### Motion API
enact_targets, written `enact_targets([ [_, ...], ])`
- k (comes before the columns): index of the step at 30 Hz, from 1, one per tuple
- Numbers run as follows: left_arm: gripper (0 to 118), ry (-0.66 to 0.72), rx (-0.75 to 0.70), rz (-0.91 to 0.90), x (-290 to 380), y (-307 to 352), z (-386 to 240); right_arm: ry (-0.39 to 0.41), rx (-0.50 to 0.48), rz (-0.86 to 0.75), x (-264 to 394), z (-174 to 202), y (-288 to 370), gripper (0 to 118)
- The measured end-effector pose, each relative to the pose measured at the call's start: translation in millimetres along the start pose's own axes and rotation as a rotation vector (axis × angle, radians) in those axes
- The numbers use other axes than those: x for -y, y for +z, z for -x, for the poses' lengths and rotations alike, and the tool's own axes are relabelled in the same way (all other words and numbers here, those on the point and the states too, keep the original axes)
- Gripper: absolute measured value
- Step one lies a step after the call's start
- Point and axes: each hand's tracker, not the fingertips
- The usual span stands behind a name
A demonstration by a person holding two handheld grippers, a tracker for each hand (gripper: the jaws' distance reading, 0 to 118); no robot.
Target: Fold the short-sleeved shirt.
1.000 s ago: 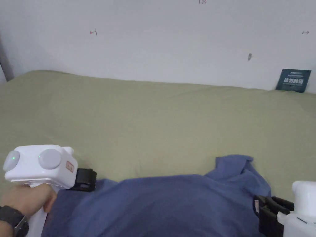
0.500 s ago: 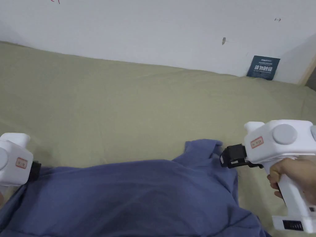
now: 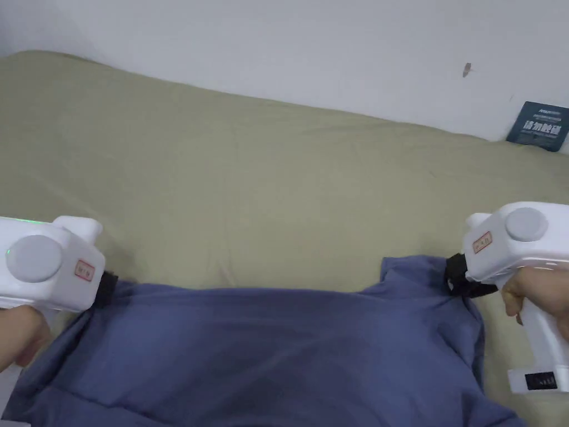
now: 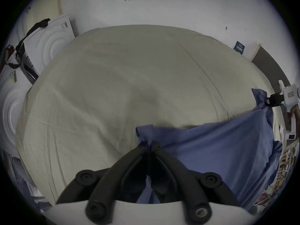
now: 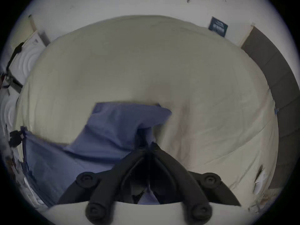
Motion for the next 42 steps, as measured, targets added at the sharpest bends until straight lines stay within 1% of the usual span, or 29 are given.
enact_targets([
  [1, 2, 0.012, 0.008, -0.007, 0, 3, 1, 0.023, 0.001, -0.05, 1, 4, 14, 1],
  [2, 2, 0.017, 0.018, -0.012, 0, 7, 1, 0.029, -0.023, -0.077, 2, 6, 25, 1],
  [3, 2, 0.02, 0.031, -0.021, -2, 9, 4, 0.021, -0.066, -0.103, 4, 8, 37, 1],
  [4, 2, 0.023, 0.044, -0.03, -2, 15, 4, 0.02, -0.082, -0.11, 6, 12, 51, 1],
  [7, 2, 0.02, 0.092, -0.077, -7, 44, 5, 0.087, -0.081, -0.174, 16, 23, 93, 1],
  [8, 2, 0.006, 0.104, -0.085, -8, 55, 5, 0.101, -0.093, -0.192, 17, 19, 99, 1],
  [10, 2, -0.046, 0.113, -0.135, -9, 81, 6, 0.097, -0.136, -0.22, 30, 18, 128, 1],
  [11, 2, -0.073, 0.119, -0.149, -6, 93, 7, 0.109, -0.155, -0.232, 38, 18, 142, 1],
  [14, 2, -0.109, 0.152, -0.203, 6, 132, 15, 0.131, -0.15, -0.269, 69, 16, 179, 1],
  [16, 2, -0.129, 0.18, -0.232, 20, 158, 16, 0.122, -0.162, -0.292, 96, 13, 202, 1],
  [20, 2, -0.168, 0.185, -0.229, 59, 188, 25, 0.062, -0.18, -0.322, 151, 5, 232, 1],
  [21, 2, -0.182, 0.181, -0.235, 72, 193, 27, 0.06, -0.181, -0.318, 166, 4, 235, 1],
  [23, 2, -0.169, 0.177, -0.223, 99, 197, 30, 0.003, -0.174, -0.303, 197, 1, 236, 1],
  [25, 2, -0.132, 0.185, -0.208, 130, 197, 34, -0.067, -0.193, -0.262, 229, 1, 232, 1],
  [26, 2, -0.128, 0.186, -0.211, 145, 197, 35, -0.085, -0.195, -0.246, 243, 2, 229, 1],
  [27, 2, -0.125, 0.195, -0.202, 156, 193, 36, -0.097, -0.186, -0.228, 257, 4, 225, 1],
  [28, 2, -0.114, 0.194, -0.177, 168, 189, 36, -0.093, -0.169, -0.201, 270, 8, 221, 1],
  [30, 2, -0.094, 0.195, -0.104, 189, 182, 36, -0.102, -0.149, -0.146, 291, 13, 213, 1],
  [31, 2, -0.092, 0.19, -0.112, 196, 176, 40, -0.123, -0.133, -0.127, 301, 14, 209, 1],
  [32, 2, -0.088, 0.192, -0.102, 202, 173, 42, -0.138, -0.138, -0.125, 307, 17, 207, 1],
  [34, 2, -0.072, 0.192, -0.076, 214, 165, 44, -0.19, -0.113, -0.124, 317, 16, 201, 1],
  [35, 2, -0.073, 0.189, -0.058, 217, 160, 45, -0.181, -0.11, -0.121, 320, 15, 197, 1],
  [36, 3, -0.073, 0.184, -0.051, 220, 156, 45, -0.204, -0.082, -0.103, 319, 7, 188, 1],
  [37, 5, -0.061, 0.18, -0.04, 222, 152, 46, -0.215, -0.08, -0.094, 321, 4, 183, 2],
  [38, 9, -0.056, 0.185, -0.026, 225, 150, 46, -0.225, -0.081, -0.07, 322, 3, 180, 2],
  [39, 17, -0.053, 0.179, -0.019, 228, 143, 51, -0.255, -0.073, -0.035, 324, 2, 178, 5],
  [40, 21, -0.042, 0.165, -0.013, 230, 141, 52, -0.279, -0.078, -0.04, 328, -6, 175, 10],
  [41, 30, -0.034, 0.152, -0.001, 230, 142, 53, -0.289, -0.094, -0.043, 329, -9, 177, 21],
  [42, 57, -0.012, 0.143, 0.002, 229, 145, 54, -0.312, -0.09, -0.063, 329, -8, 183, 42],
])
